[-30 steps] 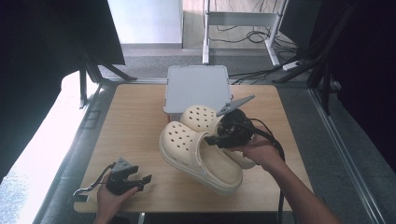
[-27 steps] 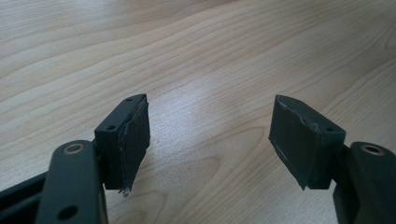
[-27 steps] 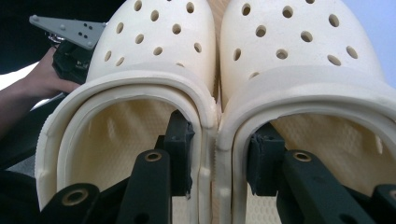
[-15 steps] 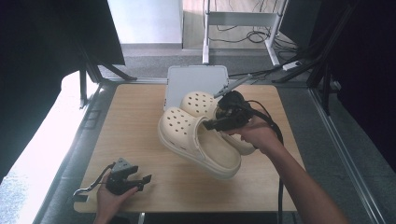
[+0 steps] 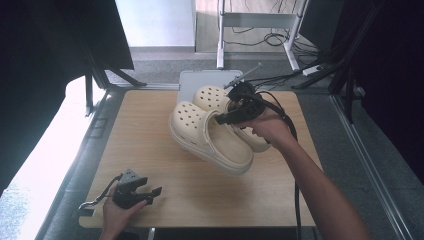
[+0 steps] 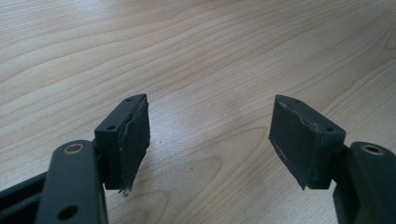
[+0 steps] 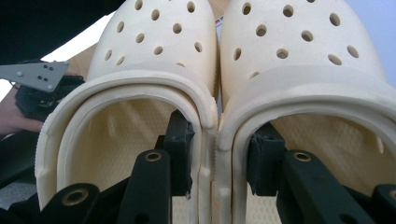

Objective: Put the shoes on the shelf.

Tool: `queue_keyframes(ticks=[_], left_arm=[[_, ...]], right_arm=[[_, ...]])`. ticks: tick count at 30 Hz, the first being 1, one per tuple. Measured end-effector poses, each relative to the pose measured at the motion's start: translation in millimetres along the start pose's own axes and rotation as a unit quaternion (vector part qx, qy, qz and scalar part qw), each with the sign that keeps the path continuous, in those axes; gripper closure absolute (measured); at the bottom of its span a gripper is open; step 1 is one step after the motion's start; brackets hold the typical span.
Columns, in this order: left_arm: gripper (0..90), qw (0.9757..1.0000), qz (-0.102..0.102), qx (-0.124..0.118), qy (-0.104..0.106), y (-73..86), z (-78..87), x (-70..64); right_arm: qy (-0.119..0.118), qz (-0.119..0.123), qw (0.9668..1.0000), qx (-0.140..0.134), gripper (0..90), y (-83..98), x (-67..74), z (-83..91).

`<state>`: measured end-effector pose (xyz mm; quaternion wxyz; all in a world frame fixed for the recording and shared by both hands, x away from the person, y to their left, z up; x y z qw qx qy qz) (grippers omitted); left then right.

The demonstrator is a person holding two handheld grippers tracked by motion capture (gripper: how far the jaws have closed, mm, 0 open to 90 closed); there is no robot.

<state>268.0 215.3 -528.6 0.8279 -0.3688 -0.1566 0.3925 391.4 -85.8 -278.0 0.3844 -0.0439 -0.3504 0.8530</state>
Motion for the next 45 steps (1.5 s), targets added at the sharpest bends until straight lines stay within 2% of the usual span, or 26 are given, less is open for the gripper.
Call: queue_keyframes(ticks=[15, 21, 26, 38, 41, 45], left_arm=[[29.5, 1.0000, 0.000, -0.001, 0.001, -0.3, 0.0, 0.2], [29.5, 1.0000, 0.000, -0.001, 0.004, -0.2, -0.7, -0.3], [29.5, 1.0000, 0.000, -0.002, 0.001, -0.3, 0.3, 0.6], [29.5, 1.0000, -0.002, -0.002, 0.003, -0.1, 0.5, 0.9], [29.5, 1.0000, -0.002, -0.001, 0.003, 0.2, 0.4, 0.8], [29.5, 1.0000, -0.003, -0.001, 0.002, 0.5, 0.5, 1.0]], right_arm=[[0.000, -0.005, 1.0000, 0.008, 66.2, -13.8, -7.6, -10.9], [0.000, -0.009, 1.0000, -0.002, 66.2, -28.4, -12.4, -13.4], [-0.001, -0.011, 0.9999, -0.001, 66.2, -36.8, -17.0, -16.4], [0.022, -0.034, 0.9992, 0.002, 66.2, -59.0, -32.2, -31.6], [0.033, -0.052, 0.9981, 0.000, 66.2, -68.2, -37.4, -38.6], [0.046, -0.062, 0.9970, -0.001, 66.2, -73.9, -41.6, -43.0]])
Point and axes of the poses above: each handheld gripper's, and its own axes: z roughly backward along the jaws, y roughly out of its underside, x roughly to its left, the point moved 4 cm from there along -z, roughly forward along the jaws, and after that the axes turned 11 degrees about -z, right-handed, at the moved point
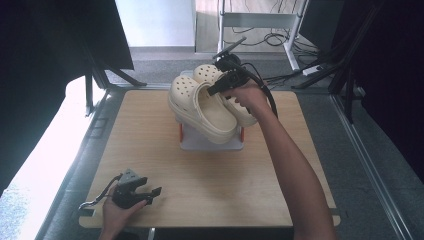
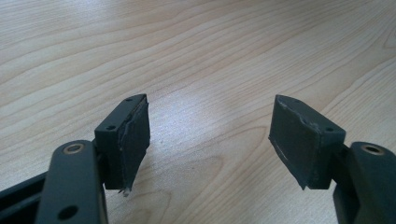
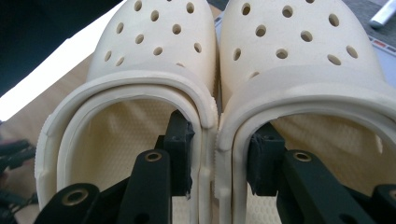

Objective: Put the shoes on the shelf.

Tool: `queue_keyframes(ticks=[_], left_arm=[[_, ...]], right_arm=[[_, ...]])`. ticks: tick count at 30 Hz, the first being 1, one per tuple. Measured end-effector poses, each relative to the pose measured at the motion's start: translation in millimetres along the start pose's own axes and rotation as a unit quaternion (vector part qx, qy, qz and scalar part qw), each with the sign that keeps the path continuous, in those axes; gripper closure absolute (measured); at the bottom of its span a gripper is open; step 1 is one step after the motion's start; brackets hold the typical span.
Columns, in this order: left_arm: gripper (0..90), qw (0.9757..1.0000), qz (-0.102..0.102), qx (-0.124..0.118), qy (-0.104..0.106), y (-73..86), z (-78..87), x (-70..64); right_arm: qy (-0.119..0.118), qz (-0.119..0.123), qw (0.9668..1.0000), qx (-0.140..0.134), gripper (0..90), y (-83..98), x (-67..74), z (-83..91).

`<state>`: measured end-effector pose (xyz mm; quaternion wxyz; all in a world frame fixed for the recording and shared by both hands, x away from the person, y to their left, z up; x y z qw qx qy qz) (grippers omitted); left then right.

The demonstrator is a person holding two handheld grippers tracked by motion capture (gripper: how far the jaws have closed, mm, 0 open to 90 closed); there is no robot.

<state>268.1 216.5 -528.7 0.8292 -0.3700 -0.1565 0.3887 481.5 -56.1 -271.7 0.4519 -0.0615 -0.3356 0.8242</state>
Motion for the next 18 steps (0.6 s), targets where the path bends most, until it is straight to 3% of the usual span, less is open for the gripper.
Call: queue_keyframes(ticks=[6, 11, 18], left_arm=[[29.5, 1.0000, 0.000, 0.000, 0.000, 0.2, 0.6, 0.1], [29.5, 1.0000, -0.001, 0.000, 0.001, 0.4, 0.5, 0.1], [29.5, 1.0000, -0.002, -0.002, -0.001, 0.4, 1.9, 0.7]], right_arm=[[0.023, -0.045, 0.9986, -0.012, 66.2, -14.5, -12.3, -10.4], [0.045, -0.056, 0.9972, -0.019, 66.1, -24.4, -15.4, -16.9], [0.056, -0.075, 0.9952, -0.027, 66.1, -32.8, -18.1, -22.9]])
Point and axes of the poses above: each handheld gripper's, and its own axes: z roughly backward along the jaws, y roughly out of its underside, x roughly to its left, the point moved 4 cm from there along -z, roughly forward along the jaws, and after that the axes turned 11 degrees about -z, right-handed, at the moved point
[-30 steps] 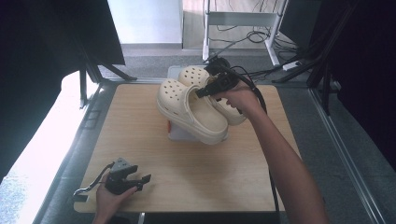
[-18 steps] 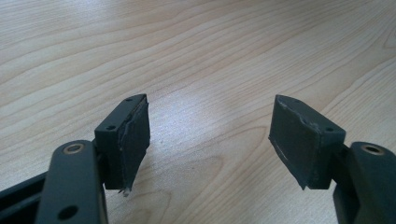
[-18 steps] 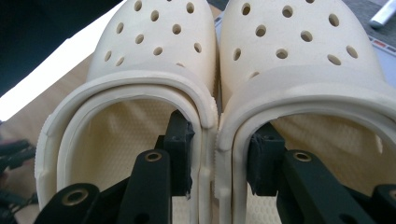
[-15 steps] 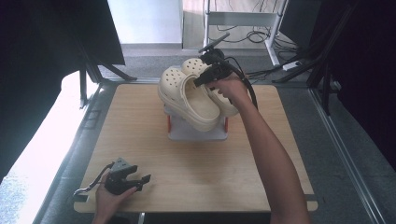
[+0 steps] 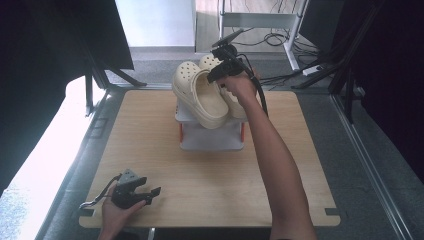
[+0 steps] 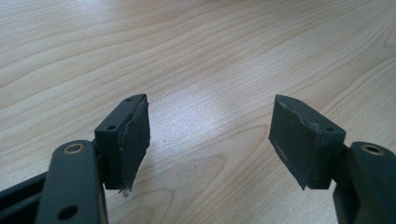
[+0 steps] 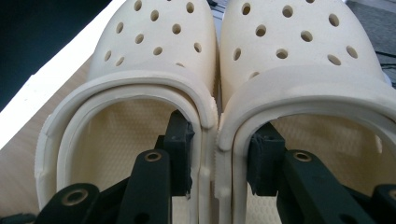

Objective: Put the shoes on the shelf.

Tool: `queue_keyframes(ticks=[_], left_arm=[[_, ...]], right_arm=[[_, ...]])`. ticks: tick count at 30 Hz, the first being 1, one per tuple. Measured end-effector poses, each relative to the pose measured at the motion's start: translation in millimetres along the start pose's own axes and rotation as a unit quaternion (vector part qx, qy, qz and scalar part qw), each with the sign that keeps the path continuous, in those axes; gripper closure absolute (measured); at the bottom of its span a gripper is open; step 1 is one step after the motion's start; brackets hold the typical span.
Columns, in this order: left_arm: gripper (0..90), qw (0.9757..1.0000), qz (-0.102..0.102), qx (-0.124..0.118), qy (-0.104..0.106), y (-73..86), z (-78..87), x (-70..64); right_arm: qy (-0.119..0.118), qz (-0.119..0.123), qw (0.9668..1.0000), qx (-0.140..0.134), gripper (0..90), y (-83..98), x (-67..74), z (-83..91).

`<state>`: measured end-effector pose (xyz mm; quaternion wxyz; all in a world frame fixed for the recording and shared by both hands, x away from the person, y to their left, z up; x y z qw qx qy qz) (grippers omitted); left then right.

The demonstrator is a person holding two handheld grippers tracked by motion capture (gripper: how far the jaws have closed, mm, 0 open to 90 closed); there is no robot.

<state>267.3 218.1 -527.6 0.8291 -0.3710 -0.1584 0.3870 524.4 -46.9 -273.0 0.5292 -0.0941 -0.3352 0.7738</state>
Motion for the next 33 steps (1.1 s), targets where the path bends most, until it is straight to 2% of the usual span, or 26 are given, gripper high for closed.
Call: queue_keyframes(ticks=[3, 4, 5, 7, 8, 10, 12, 14, 15, 16, 18, 20, 21, 22, 25, 30, 33], left_arm=[[29.5, 1.0000, 0.000, 0.000, 0.000, 0.0, 0.3, 0.2], [29.5, 1.0000, 0.000, 0.000, 0.000, -0.1, 0.3, 0.2], [29.5, 1.0000, 0.000, 0.000, 0.000, -0.1, 0.3, 0.2], [29.5, 1.0000, 0.000, -0.001, -0.001, 0.0, 0.4, 0.2], [29.5, 1.0000, 0.000, -0.001, 0.000, 0.0, 0.6, 0.4], [29.5, 1.0000, 0.000, -0.002, 0.000, -0.1, 0.7, 0.4], [29.5, 0.9998, 0.012, -0.009, 0.012, 1.0, 1.1, 1.9], [29.5, 0.9998, 0.016, -0.006, 0.005, 3.5, 2.1, 5.2], [29.5, 0.9998, 0.019, -0.010, 0.006, 3.9, 3.2, 6.5], [29.5, 0.9997, 0.022, -0.013, 0.009, 3.9, 4.9, 7.7], [29.6, 0.9997, 0.022, -0.014, 0.003, 3.8, 6.4, 9.1], [29.6, 0.9997, 0.020, -0.012, 0.006, 3.9, 5.6, 8.7], [29.5, 0.9997, 0.020, -0.012, 0.006, 3.9, 5.6, 8.7], [29.5, 0.9997, 0.020, -0.012, 0.007, 4.0, 4.8, 8.4], [29.5, 0.9997, 0.019, -0.012, 0.007, 4.0, 4.4, 8.1], [29.6, 0.9997, 0.019, -0.014, 0.009, 3.9, 5.5, 8.1], [29.5, 0.9997, 0.019, -0.014, 0.010, 4.0, 5.0, 7.6]], right_arm=[[0.009, -0.004, 1.0000, 0.000, 66.1, -1.7, -0.8, -2.7], [0.014, -0.018, 0.9997, -0.003, 66.1, -3.6, -2.3, -5.7], [0.014, -0.018, 0.9997, -0.003, 66.1, -3.6, -2.3, -5.7], [0.021, -0.032, 0.9992, -0.008, 66.1, -5.4, -3.2, -9.0], [0.035, -0.047, 0.9982, -0.015, 66.1, -7.3, -2.7, -12.7], [0.041, -0.052, 0.9977, -0.016, 66.1, -7.8, -2.0, -14.2], [0.062, -0.060, 0.9961, -0.021, 66.1, -9.3, 0.0, -20.4], [0.067, -0.063, 0.9955, -0.024, 66.1, -9.8, 0.2, -22.5], [0.071, -0.074, 0.9943, -0.028, 66.1, -11.0, 0.2, -26.3], [0.071, -0.074, 0.9943, -0.028, 66.1, -11.0, 0.2, -26.3], [0.075, -0.088, 0.9927, -0.035, 66.0, -13.1, -0.6, -29.2], [0.081, -0.104, 0.9903, -0.044, 66.0, -16.4, -1.9, -31.6], [0.081, -0.104, 0.9903, -0.044, 66.0, -16.4, -1.9, -31.6], [0.088, -0.115, 0.9884, -0.046, 65.9, -18.2, -2.6, -33.5], [0.093, -0.125, 0.9867, -0.044, 65.9, -19.1, -3.1, -36.0], [0.097, -0.159, 0.9815, -0.045, 65.6, -17.8, -2.4, -46.3], [0.102, -0.165, 0.9797, -0.051, 65.5, -16.9, -2.1, -50.0]])
Point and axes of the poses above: each handheld gripper's, and its own axes: z roughly backward along the jaws, y roughly out of its underside, x roughly to its left, the point moved 4 cm from there along -z, roughly forward along the jaws, and after that the axes turned 11 degrees about -z, right-handed, at the moved point
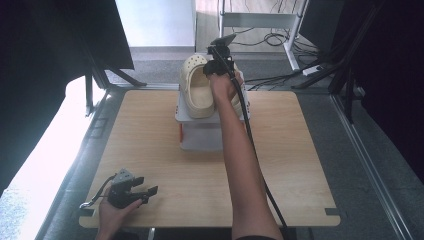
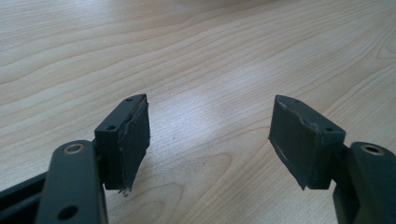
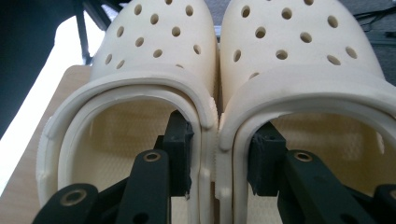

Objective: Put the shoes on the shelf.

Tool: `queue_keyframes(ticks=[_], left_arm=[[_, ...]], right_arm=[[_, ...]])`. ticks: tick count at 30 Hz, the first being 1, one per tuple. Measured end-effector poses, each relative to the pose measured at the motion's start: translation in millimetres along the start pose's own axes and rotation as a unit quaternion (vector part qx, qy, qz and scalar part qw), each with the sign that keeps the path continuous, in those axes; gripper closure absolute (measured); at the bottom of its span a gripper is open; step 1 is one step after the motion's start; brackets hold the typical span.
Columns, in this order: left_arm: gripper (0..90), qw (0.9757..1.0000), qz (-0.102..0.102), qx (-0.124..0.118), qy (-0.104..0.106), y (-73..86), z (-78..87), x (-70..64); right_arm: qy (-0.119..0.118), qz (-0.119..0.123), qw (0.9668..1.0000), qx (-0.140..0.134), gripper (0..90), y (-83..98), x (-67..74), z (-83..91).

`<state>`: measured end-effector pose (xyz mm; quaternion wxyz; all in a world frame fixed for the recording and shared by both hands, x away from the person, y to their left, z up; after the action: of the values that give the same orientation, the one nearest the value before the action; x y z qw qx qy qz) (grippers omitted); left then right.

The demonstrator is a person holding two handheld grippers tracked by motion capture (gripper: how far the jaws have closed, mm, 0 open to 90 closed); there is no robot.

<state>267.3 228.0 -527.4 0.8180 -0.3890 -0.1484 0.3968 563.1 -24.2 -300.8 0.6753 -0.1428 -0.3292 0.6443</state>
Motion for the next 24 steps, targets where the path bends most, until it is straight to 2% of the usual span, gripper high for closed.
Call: queue_keyframes(ticks=[4, 8, 9, 10, 16, 19, 24], left_arm=[[29.5, 1.0000, 0.000, 0.000, -0.001, 0.1, -0.1, 0.2], [29.5, 1.0000, 0.000, 0.001, -0.001, 0.0, -1.1, -0.4], [29.5, 1.0000, 0.000, 0.000, 0.001, 0.0, -1.2, -0.8], [29.5, 1.0000, 0.001, 0.001, 0.000, -0.1, -1.2, -1.1], [29.6, 1.0000, 0.002, 0.000, 0.001, -0.3, -1.3, -1.5], [29.5, 1.0000, 0.001, 0.002, 0.001, -0.5, -2.3, -2.2], [29.5, 1.0000, -0.002, 0.002, 0.001, -1.3, -2.3, -3.5]], right_arm=[[0.015, -0.004, 0.9998, -0.014, 64.7, 3.4, -1.1, -5.3], [0.016, -0.003, 0.9997, -0.016, 60.4, 6.0, -3.5, -7.5], [0.011, -0.004, 0.9998, -0.016, 58.9, 6.1, -4.2, -7.5], [0.005, -0.004, 0.9999, -0.011, 53.0, 5.9, -5.7, -7.0], [-0.010, 0.002, 0.9999, -0.004, 50.4, 5.7, -9.4, -4.7], [-0.024, 0.005, 0.9997, -0.004, 44.4, 4.9, -10.9, 0.2], [-0.042, 0.027, 0.9987, -0.004, 41.0, 6.3, -12.5, 13.0]])
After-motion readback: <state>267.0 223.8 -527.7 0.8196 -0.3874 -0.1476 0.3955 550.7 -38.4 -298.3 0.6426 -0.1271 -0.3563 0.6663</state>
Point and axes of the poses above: each handheld gripper's, and its own axes: z roughly backward along the jaws, y roughly out of its underside, x roughly to its left, the point moved 4 cm from there along -z, roughly forward along the jaws, and after that the axes turned 11 degrees about -z, right-handed, at the moved point
